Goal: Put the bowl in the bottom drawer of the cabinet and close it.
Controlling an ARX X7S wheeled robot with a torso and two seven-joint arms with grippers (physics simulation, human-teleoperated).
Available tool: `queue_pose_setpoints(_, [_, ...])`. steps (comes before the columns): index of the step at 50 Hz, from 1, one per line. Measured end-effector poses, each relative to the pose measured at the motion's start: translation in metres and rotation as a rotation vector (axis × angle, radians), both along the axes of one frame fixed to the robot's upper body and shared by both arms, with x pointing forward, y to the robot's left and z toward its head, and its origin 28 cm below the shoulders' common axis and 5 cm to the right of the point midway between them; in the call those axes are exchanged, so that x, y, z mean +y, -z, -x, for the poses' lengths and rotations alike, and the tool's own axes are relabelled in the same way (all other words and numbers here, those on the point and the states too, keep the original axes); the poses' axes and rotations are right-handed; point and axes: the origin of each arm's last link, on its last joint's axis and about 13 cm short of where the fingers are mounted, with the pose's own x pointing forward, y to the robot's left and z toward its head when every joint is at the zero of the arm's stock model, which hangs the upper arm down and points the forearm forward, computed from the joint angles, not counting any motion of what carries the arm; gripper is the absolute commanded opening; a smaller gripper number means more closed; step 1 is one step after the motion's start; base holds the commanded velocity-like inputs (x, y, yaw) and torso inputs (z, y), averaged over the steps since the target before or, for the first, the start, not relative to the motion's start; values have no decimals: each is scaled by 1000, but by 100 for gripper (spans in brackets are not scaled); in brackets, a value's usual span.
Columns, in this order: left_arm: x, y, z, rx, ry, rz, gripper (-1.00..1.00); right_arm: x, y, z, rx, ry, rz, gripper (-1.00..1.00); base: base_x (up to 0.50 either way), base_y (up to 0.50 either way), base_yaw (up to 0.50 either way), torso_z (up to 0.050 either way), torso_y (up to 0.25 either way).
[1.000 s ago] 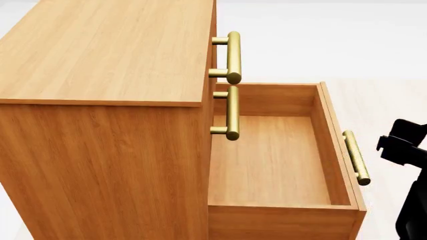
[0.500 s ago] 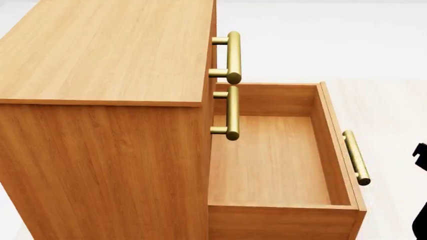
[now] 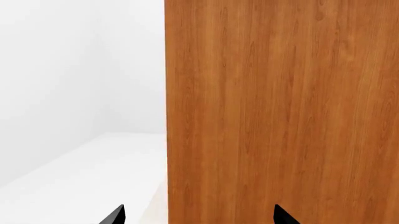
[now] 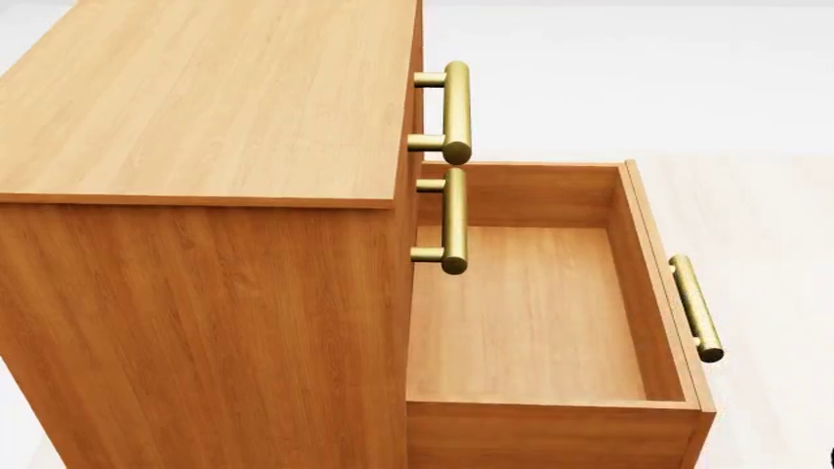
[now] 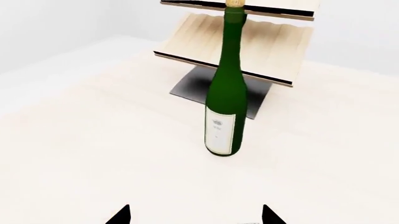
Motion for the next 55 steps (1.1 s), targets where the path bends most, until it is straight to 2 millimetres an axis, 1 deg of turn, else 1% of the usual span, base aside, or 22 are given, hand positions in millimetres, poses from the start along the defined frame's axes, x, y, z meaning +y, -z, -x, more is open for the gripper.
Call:
queue_pose_setpoints(15, [0, 0, 0, 1, 1, -3, 100, -8, 7, 2, 38, 110, -16, 100, 0, 0, 0, 0, 0])
queue_pose_setpoints(31, [0, 0, 0, 1, 1, -3, 100, -12, 12, 5, 69, 147, -119, 100, 0, 0, 0, 0, 0])
queue_pose_setpoints(42, [0, 1, -1, 1, 0, -1, 100, -18, 15, 9, 92, 238, -86, 100, 0, 0, 0, 0, 0])
queue_pose_setpoints(55, [0, 0, -1, 0, -1, 0, 100, -22, 19, 12, 119, 297, -59, 100, 0, 0, 0, 0, 0])
